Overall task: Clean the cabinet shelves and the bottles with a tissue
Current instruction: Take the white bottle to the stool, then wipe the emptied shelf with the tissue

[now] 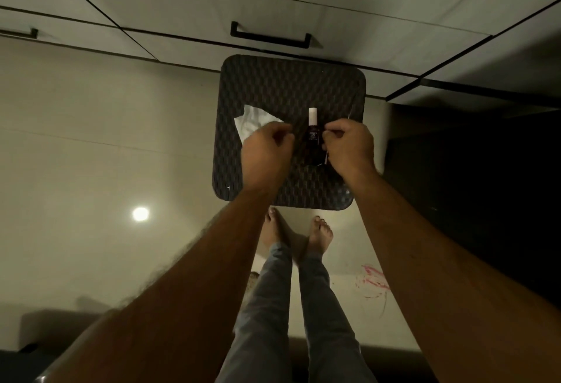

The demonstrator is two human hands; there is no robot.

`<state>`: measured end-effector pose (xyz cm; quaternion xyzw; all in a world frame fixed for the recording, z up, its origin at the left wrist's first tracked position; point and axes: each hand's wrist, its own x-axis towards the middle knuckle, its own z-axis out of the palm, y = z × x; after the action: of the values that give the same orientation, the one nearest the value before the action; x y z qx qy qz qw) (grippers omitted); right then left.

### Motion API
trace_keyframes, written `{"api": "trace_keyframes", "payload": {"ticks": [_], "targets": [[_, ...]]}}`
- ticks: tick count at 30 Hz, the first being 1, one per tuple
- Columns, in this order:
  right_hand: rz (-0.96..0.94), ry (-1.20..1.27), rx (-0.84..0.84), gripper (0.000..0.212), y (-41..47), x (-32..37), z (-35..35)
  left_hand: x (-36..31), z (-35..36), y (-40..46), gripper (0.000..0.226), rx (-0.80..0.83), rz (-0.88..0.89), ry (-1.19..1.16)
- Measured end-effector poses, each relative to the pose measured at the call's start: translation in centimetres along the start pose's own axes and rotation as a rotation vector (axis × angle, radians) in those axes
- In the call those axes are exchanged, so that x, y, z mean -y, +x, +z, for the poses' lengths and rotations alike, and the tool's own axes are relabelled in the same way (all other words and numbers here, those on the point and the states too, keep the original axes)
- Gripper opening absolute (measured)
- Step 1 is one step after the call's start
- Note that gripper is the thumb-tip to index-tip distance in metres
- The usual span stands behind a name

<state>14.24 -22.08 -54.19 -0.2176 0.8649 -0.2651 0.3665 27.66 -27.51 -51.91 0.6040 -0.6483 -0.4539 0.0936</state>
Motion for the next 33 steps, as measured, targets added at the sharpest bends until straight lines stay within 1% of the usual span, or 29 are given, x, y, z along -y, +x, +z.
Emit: {"api": "trace_keyframes", "payload": {"ticks": [3, 5, 8, 10, 13, 15, 17, 19, 22, 26, 27, 29, 31, 33], "targets": [[-0.05, 0.004, -0.008, 0.018, -0.5, 0.6, -0.7, 1.3, -2.4, 0.0, 0.024, -0.16, -0.064, 0.017], [-0.077, 0.004, 0.025, 0.017, -0.7, 1.2, -0.5, 2.4, -3.5, 0.5, 0.023, -0.217, -0.142, 0.04], [-0.077, 0.038, 0.102, 0.016, -1.1, 2.1, 0.7, 3.7, -4.0, 1.3, 0.022, -0.234, -0.234, 0.066], [-0.071, 0.06, 0.142, 0.016, -1.2, 2.9, 2.1, 4.1, -3.9, 1.9, 0.028, -0.235, -0.275, 0.057], [-0.071, 0.047, 0.154, 0.012, -0.9, 3.8, 4.7, 4.1, -3.4, 2.7, 0.03, -0.207, -0.298, 0.037], [-0.072, 0.013, 0.148, 0.009, -0.5, 4.1, 6.2, 4.2, -3.1, 3.1, 0.028, -0.175, -0.302, 0.047], [-0.04, 0.02, 0.159, 0.015, -0.1, 4.1, 7.3, 4.3, -2.9, 3.4, 0.024, -0.13, -0.321, 0.017], [-0.015, 0.043, 0.155, 0.022, -0.2, 4.0, 7.7, 4.3, -2.9, 3.4, 0.02, -0.092, -0.32, -0.046], [-0.01, 0.098, 0.15, 0.02, -0.7, 3.6, 6.8, 3.8, -3.4, 3.1, 0.009, -0.036, -0.321, -0.183], [0.054, 0.207, 0.184, 0.027, -2.5, 3.7, 2.8, 1.4, -4.7, 1.7, 0.008, 0.11, -0.356, -0.442], [0.065, 0.243, 0.189, 0.026, -3.1, 3.9, 1.3, 0.5, -5.1, 1.1, 0.011, 0.163, -0.351, -0.486], [0.106, 0.34, 0.234, 0.022, -4.4, 4.3, -1.8, -1.4, -5.7, -0.1, 0.011, 0.274, -0.329, -0.582], [0.16, 0.466, 0.325, 0.021, -5.6, 4.7, -4.8, -3.3, -6.1, -1.3, 0.009, 0.37, -0.288, -0.644], [0.182, 0.592, 0.38, 0.022, -6.9, 4.9, -8.0, -5.5, -6.2, -2.8, 0.01, 0.447, -0.236, -0.643]]}}
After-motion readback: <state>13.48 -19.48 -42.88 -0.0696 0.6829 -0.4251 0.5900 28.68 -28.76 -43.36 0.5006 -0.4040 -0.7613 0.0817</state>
